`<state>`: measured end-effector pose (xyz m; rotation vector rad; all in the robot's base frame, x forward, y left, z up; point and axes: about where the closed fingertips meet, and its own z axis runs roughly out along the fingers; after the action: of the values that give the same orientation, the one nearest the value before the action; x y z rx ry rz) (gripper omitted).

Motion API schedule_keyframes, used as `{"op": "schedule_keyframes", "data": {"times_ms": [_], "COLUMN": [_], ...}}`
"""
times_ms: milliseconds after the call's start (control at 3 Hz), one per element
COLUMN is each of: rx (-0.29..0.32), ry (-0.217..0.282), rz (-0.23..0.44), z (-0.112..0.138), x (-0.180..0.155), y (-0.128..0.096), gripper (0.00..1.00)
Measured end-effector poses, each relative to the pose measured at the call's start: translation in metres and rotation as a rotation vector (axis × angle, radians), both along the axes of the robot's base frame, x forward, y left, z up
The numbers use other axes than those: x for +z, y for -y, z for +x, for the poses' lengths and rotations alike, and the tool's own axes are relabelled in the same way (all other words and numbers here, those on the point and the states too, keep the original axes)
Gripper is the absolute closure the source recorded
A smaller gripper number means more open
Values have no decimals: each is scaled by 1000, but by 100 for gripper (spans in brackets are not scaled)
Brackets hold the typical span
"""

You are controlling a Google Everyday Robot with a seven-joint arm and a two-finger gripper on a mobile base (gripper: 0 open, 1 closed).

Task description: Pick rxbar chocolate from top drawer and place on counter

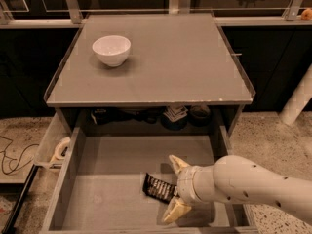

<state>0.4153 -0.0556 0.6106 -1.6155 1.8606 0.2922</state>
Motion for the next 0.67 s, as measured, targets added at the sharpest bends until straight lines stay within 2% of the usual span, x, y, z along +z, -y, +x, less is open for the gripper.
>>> {"op": "schedule_keyframes", "data": {"times_ms": [667], "rx": [-31], "ry": [-41], "rz": [20], "z": [6], "x": [-20], "y": [-4], "gripper": [0]}}
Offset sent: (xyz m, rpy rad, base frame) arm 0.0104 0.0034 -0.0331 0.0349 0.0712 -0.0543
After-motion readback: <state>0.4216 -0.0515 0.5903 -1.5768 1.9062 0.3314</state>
